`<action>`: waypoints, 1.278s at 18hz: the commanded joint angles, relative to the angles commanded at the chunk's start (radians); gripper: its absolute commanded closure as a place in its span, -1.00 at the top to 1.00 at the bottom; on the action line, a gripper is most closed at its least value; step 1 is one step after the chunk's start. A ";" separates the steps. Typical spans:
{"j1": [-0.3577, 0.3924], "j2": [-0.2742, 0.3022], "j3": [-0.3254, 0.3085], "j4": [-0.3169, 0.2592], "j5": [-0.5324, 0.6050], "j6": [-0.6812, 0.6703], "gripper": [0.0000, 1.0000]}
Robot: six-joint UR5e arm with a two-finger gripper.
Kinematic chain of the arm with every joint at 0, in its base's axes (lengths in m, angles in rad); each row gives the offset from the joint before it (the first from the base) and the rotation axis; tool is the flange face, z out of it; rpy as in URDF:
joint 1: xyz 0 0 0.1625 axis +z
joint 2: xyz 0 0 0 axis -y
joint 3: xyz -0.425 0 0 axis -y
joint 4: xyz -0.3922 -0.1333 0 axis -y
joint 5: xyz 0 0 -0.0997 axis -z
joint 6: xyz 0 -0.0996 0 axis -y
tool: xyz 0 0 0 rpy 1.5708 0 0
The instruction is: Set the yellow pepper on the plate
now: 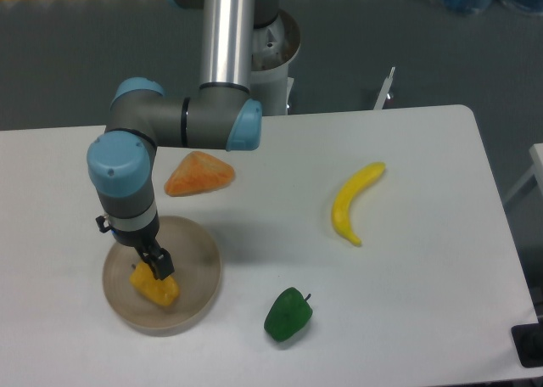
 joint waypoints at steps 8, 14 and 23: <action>0.328 0.037 -0.002 -0.026 0.103 0.351 1.00; 0.462 0.022 -0.018 -0.035 0.027 0.558 1.00; 0.508 -0.003 -0.023 -0.034 0.007 0.675 1.00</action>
